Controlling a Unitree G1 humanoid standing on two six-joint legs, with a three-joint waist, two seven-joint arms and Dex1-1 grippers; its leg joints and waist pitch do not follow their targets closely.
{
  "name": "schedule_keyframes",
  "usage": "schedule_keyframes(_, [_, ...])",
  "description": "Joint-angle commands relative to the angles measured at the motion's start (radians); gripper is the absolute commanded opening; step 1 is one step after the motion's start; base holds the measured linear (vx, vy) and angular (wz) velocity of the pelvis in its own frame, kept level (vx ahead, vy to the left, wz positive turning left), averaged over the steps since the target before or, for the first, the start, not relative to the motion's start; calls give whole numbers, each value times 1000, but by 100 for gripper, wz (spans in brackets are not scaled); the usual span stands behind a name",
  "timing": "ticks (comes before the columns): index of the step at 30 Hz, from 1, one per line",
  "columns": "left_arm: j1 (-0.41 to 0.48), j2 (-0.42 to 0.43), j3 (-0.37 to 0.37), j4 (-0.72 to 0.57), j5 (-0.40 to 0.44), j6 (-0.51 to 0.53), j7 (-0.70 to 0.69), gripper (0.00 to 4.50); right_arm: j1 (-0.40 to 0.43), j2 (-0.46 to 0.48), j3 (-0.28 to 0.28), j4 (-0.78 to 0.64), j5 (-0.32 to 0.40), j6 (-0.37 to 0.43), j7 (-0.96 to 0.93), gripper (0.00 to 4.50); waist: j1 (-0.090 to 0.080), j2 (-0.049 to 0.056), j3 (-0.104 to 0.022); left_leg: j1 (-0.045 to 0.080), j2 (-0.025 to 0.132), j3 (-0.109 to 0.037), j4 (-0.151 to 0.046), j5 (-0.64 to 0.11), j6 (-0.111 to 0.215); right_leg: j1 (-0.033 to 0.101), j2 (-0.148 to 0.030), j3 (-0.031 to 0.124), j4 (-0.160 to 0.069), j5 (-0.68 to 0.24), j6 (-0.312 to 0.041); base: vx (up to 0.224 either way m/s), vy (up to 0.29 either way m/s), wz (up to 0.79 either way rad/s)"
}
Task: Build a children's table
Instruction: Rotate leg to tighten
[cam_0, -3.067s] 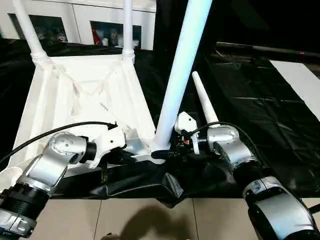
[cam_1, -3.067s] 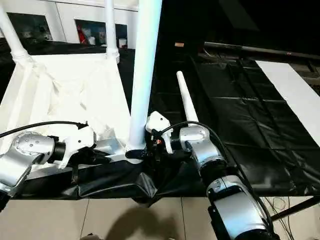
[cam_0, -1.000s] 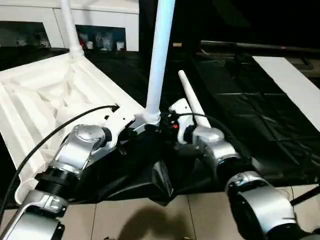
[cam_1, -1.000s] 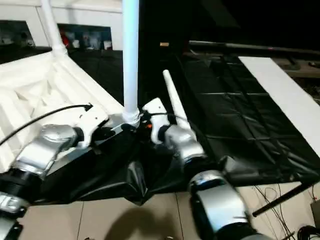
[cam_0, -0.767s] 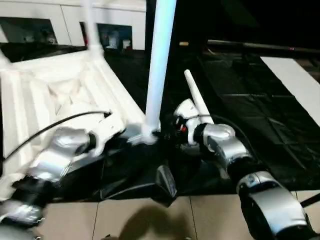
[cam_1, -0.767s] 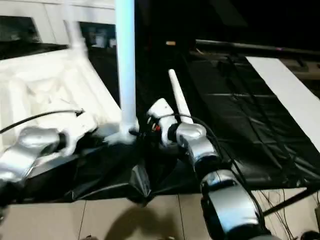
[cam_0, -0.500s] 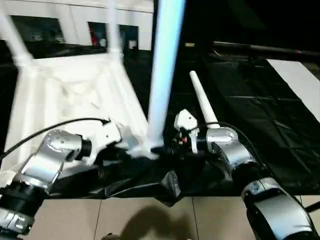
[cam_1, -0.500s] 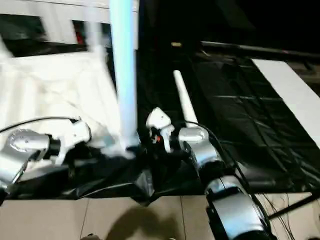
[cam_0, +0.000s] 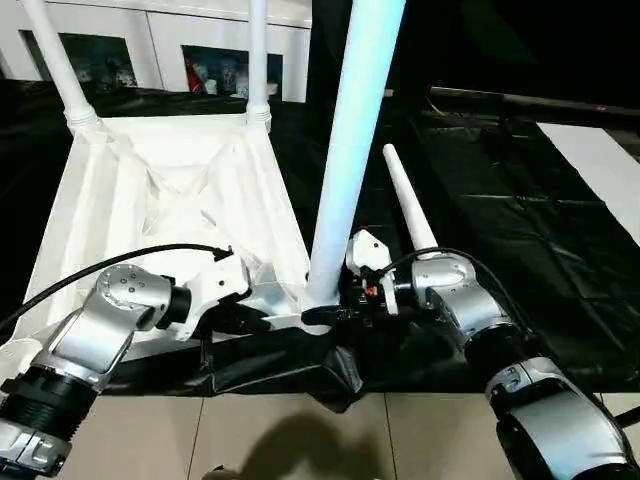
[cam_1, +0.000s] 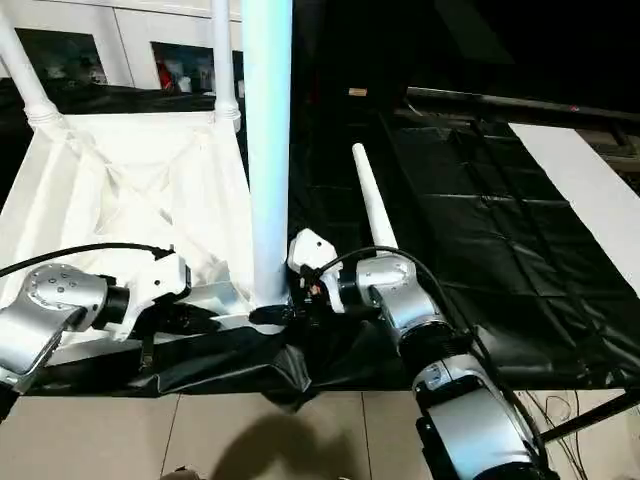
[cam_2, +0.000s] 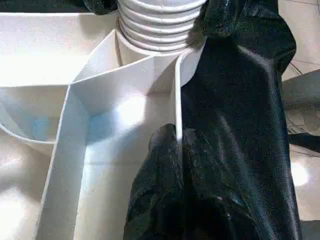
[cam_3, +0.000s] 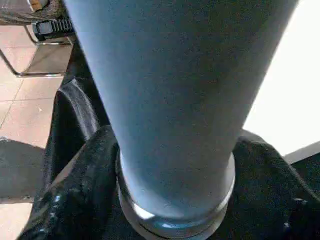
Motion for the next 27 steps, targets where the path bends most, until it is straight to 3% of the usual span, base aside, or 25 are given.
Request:
schedule_keyframes(1, [2,-7,-9,-40,-25,-14,-25,0,-1,-13,2,-10,-7,4,3,292,-4,18,-62,3,15,4,-60,-113,33,64,-79,65,-62,-83,-189,0,0,0])
schedule_keyframes(8, [4,-6,-8,-38,-27,-8,-33,0,-1,-1,-15,4,10,17,-12,270,-4,18,-64,2,14,4,-59,-100,34,66,-78,66,-59,-66,-190,0,0,0])
schedule_keyframes(9, [8,-15,-10,-42,-35,5,-35,0,6,21,-49,21,37,35,-63,269,-5,20,-63,2,14,4,-59,-101,32,66,-78,66,-59,-68,-191,0,0,0])
schedule_keyframes(11, [8,-25,-10,-40,-37,14,-26,0,5,33,-65,38,39,43,-111,268,-7,22,-63,3,15,4,-60,-106,28,64,-80,67,-60,-72,-194,0,0,0])
schedule_keyframes(12, [-14,-72,-12,6,7,31,71,0,-5,63,-90,98,20,55,-274,268,-13,22,-63,3,15,4,-61,-124,16,64,-80,66,-63,-93,-194,0,0,0])
schedule_keyframes(14, [-22,-87,-13,24,23,32,103,0,-8,71,-97,115,15,58,-322,267,-17,22,-53,5,14,3,-66,-155,-1,58,-77,64,-73,-161,-181,0,0,0])
schedule_keyframes(15, [-44,-125,-7,63,46,50,176,0,-16,91,-116,147,15,74,-420,267,-19,23,-56,7,12,1,-65,-191,-19,63,-83,66,-82,-264,-150,0,0,0])
schedule_keyframes(18, [-118,-243,19,178,96,103,392,0,-44,153,-189,233,42,127,-715,267,-25,20,-51,14,9,-1,-67,-224,-40,56,-82,65,-93,-361,-118,0,0,0])
schedule_keyframes(20, [-148,-286,31,221,110,134,470,0,-56,174,-209,258,49,139,-819,267,-21,17,-52,20,5,-1,-64,-242,-37,54,-86,65,-104,-435,-86,0,0,0])
schedule_keyframes(21, [-177,-323,40,266,125,152,545,0,-68,190,-208,278,34,135,-905,267,-20,22,-52,19,2,-1,-64,-237,-34,49,-81,62,-107,-441,-67,0,0,0])
schedule_keyframes(23, [-200,-347,40,303,149,158,604,0,-80,210,-223,296,42,135,-958,267,-16,21,-55,19,2,-2,-63,-234,-28,50,-82,62,-106,-428,-60,0,0,0])
schedule_keyframes(25, [-214,-362,38,326,164,157,636,0,-93,227,-246,313,62,142,-991,267,-13,20,-58,14,4,-2,-63,-221,-19,51,-81,62,-101,-381,-61,0,0,0])
schedule_keyframes(27, [-220,-377,35,337,171,152,638,0,-105,238,-251,330,64,142,-995,267,-11,21,-61,11,6,-1,-64,-198,-11,53,-79,62,-90,-297,-84,0,0,0])
